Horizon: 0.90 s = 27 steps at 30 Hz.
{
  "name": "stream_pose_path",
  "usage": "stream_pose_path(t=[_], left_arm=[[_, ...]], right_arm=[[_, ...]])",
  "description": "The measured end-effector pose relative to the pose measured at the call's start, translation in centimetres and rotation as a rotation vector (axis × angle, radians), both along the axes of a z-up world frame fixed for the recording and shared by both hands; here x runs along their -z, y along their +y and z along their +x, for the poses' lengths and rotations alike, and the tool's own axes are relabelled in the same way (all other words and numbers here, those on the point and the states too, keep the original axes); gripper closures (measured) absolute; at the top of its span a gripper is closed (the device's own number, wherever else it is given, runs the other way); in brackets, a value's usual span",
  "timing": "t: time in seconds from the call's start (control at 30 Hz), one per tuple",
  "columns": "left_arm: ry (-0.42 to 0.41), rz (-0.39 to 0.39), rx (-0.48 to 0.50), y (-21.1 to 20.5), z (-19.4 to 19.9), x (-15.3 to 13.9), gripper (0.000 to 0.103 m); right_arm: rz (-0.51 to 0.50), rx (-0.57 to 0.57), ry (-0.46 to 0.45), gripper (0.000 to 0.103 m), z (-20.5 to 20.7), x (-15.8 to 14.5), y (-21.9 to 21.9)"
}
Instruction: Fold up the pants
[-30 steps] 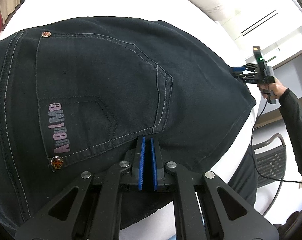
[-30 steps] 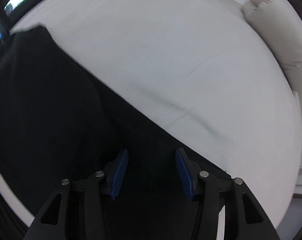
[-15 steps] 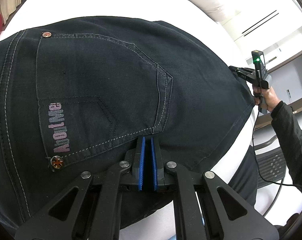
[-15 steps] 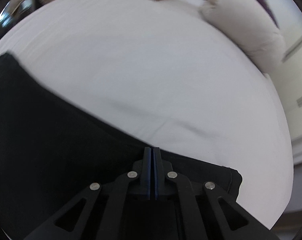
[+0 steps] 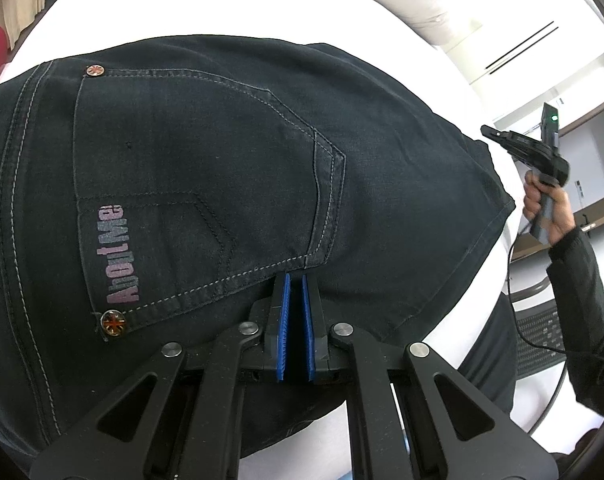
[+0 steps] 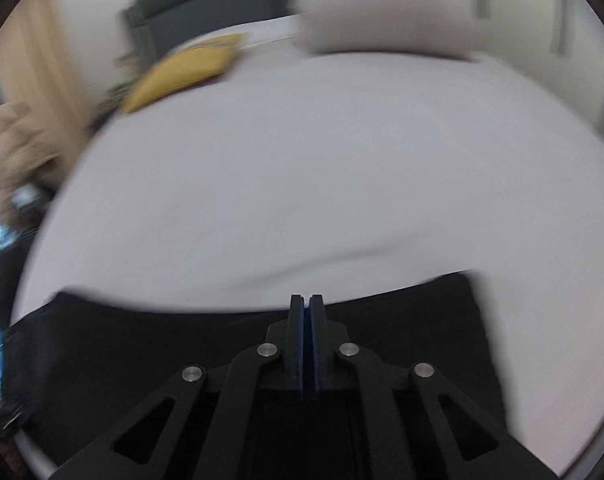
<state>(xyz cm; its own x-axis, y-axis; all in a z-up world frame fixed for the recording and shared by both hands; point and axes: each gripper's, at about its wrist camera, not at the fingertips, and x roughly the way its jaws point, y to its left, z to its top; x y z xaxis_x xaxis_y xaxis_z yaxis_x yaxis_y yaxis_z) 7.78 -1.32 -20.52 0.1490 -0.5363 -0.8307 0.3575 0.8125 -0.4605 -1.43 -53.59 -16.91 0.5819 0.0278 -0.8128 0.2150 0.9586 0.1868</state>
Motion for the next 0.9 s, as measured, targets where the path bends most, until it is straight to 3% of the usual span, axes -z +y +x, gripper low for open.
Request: stream_pose_path(t=[0.13, 0.2, 0.3, 0.47, 0.53, 0.57, 0.63, 0.73, 0.83, 0.9], left_arm=[[-0.006, 0.007, 0.000, -0.1, -0.2, -0.1, 0.097], [-0.010, 0.010, -0.002, -0.2, -0.3, -0.1, 0.097], [-0.012, 0.006, -0.003, -0.3, -0.4, 0.0, 0.097], [-0.013, -0.006, -0.008, -0.1, -0.5, 0.2, 0.097], [-0.014, -0.007, -0.010, 0.2, -0.5, 0.2, 0.097], [-0.015, -0.007, -0.012, 0.2, -0.5, 0.3, 0.097], [-0.019, -0.010, -0.015, 0.4, -0.6, 0.3, 0.097], [-0.026, -0.009, -0.015, 0.5, -0.8, 0.3, 0.097], [-0.033, 0.003, -0.021, 0.4, -1.0, 0.1, 0.097], [-0.041, 0.015, -0.018, 0.2, -1.3, 0.0, 0.097]], right_arm=[[0.138, -0.139, 0.094, 0.098, 1.6, 2.5, 4.5], [0.102, -0.120, 0.155, 0.103, 2.7, 4.6, 4.4], [0.134, -0.016, 0.152, 0.103, 3.4, 6.5, 1.0], [-0.117, 0.235, 0.172, 0.103, 3.0, 5.2, -3.8], [-0.137, 0.373, 0.166, 0.102, 1.5, 4.1, -5.7], [-0.131, 0.432, 0.152, 0.094, 0.5, 3.2, -6.3], [-0.031, 0.397, 0.063, 0.094, -1.4, 1.0, -5.3], [0.228, 0.170, -0.059, 0.094, -4.2, -0.3, 0.5], [0.461, 0.026, -0.068, 0.080, -6.3, 1.2, 5.7], [0.576, -0.010, -0.028, 0.079, -7.1, 3.5, 10.0]])
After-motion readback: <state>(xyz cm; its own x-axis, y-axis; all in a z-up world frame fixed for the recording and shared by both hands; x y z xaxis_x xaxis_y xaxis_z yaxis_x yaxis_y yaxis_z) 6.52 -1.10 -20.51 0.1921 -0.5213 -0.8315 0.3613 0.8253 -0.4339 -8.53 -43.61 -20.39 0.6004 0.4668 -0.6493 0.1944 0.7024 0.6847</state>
